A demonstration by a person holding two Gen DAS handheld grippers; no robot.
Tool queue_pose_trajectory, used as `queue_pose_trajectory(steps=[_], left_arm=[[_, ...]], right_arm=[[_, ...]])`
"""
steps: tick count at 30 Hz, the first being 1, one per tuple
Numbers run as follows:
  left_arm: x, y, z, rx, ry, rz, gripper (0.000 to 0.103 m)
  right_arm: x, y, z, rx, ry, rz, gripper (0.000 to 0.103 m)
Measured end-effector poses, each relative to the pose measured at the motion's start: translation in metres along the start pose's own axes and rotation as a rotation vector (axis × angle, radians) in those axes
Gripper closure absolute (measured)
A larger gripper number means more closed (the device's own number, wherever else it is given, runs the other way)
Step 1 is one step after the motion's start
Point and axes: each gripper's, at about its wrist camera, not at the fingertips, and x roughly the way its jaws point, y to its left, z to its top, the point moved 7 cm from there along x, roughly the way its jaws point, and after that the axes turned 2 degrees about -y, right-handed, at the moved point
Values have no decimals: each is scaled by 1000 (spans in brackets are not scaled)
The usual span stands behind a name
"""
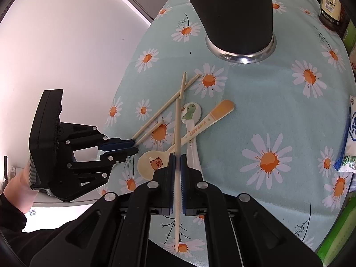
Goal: Organize utensils
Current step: 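Grasp a wooden chopstick with the right gripper while the left gripper grasps another, then lift both chopsticks upright and carry them over the black holder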
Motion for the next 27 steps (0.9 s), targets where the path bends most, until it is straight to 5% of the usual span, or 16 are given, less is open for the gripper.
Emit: queue_pose_trajectory(steps=[14, 27], left_arm=[[-2, 0, 9, -48, -9, 14, 99], [-56, 12, 39, -172, -190, -8, 99]], right_arm=[[-10, 0, 5, -29, -17, 10, 97], [-36, 9, 27, -90, -82, 21, 97]])
